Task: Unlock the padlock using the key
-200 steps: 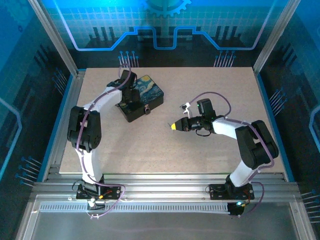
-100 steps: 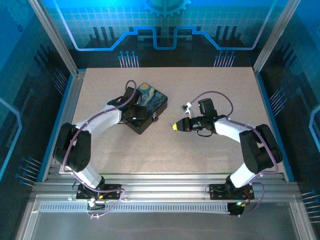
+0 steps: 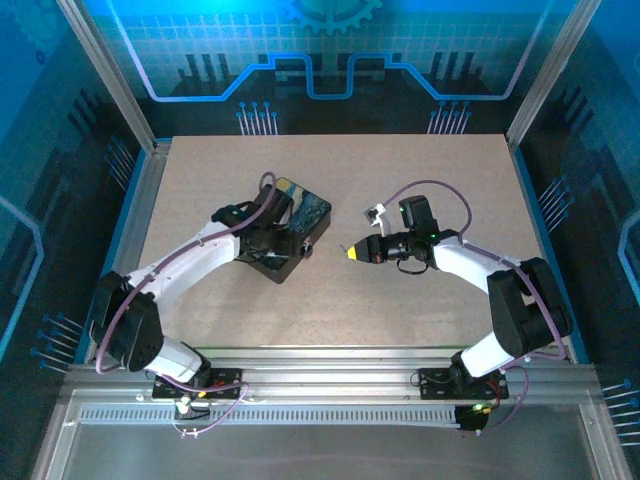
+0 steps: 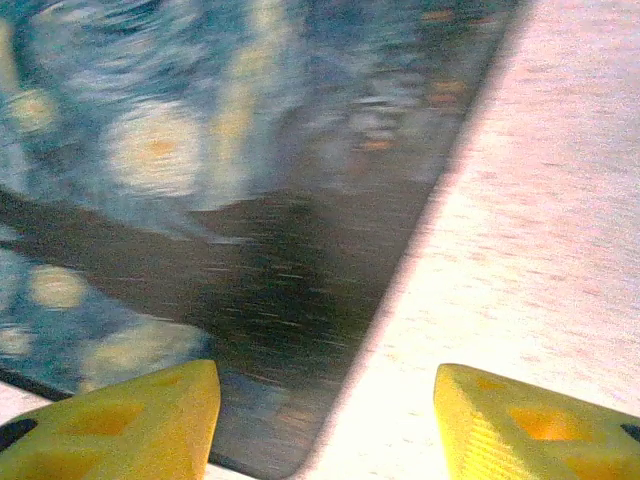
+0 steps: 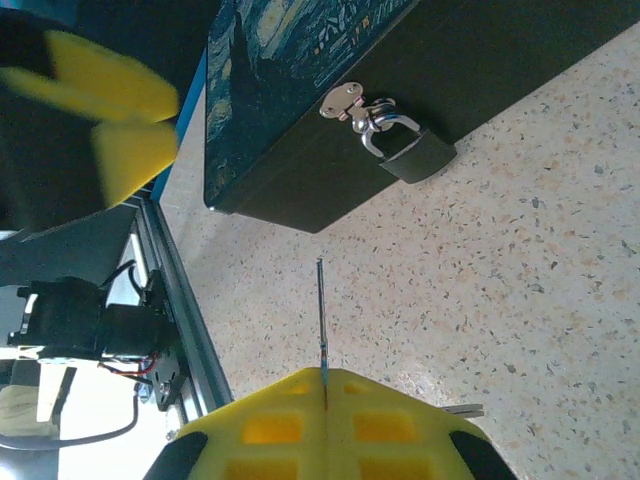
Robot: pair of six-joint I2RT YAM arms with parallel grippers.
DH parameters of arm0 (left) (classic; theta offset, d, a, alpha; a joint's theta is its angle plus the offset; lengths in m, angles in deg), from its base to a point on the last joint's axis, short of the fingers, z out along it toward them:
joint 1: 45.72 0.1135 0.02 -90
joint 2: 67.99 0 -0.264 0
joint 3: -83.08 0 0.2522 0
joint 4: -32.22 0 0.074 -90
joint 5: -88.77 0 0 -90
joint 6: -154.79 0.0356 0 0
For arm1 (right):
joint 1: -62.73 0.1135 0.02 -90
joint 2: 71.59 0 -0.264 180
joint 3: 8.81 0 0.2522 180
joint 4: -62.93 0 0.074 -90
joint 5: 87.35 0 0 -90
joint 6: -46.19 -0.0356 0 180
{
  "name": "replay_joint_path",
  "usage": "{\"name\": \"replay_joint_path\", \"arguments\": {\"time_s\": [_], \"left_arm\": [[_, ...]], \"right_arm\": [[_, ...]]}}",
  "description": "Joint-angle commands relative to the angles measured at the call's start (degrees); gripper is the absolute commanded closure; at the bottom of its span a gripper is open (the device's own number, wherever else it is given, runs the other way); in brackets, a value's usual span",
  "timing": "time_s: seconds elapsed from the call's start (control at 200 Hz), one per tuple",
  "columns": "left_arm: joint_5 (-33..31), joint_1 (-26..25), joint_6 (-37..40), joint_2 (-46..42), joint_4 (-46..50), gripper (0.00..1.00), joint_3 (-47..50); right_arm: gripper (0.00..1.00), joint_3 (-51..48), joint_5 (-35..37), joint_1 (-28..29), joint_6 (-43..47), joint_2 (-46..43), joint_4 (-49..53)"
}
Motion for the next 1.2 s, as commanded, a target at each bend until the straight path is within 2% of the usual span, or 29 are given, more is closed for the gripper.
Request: {"name": "replay_joint_path", "arguments": {"time_s": [0.0, 0.13, 0.33, 0.51, 0.635, 0.775, 0.87, 1.046, 1.196], "left_arm": [[3.46, -5.52, -4.72, -0.80, 3.59, 0.41, -0.97], [8.34, -8.84, -7.14, 3.17, 0.09, 0.41, 1.81], [1.60, -5.85, -7.45, 4.38, -1.08, 0.40, 5.43], [-4.13, 1.00, -5.93, 1.92, -2.36, 0.39, 8.03], [-7.77, 7.75, -4.82, -1.29, -4.37, 0.39, 10.51], [-8.34, 14.11, -3.19, -1.07, -7.79, 0.38, 11.00], [-7.42, 13.73, -4.59, 0.10, -8.97, 0.38, 10.11], [-10.68, 7.37, -7.24, 4.64, -9.97, 0.35, 8.71], [-14.23, 7.27, -9.07, 9.63, -11.92, 0.34, 8.06]], "right_arm": [[1.00, -0.02, 0.25, -0.21, 1.05, -1.06, 0.88], [1.00, -0.01, 0.07, -0.68, 1.02, -0.24, 0.53], [1.00, -0.24, -0.33, -1.05, 1.65, -0.67, 1.27], [1.00, -0.95, -0.38, -1.14, 1.04, -0.51, 0.13], [1.00, -1.31, -0.57, -1.14, 0.58, -0.06, -0.63], [1.00, -0.96, -0.90, -1.14, 0.43, 0.58, -0.98], [1.00, -0.92, -0.77, -1.14, 0.53, 0.51, -0.73], [0.99, -1.21, -0.51, -1.14, 0.76, 0.21, -0.61], [0.99, -1.12, -0.73, -1.19, 0.78, 0.39, -0.63]]}}
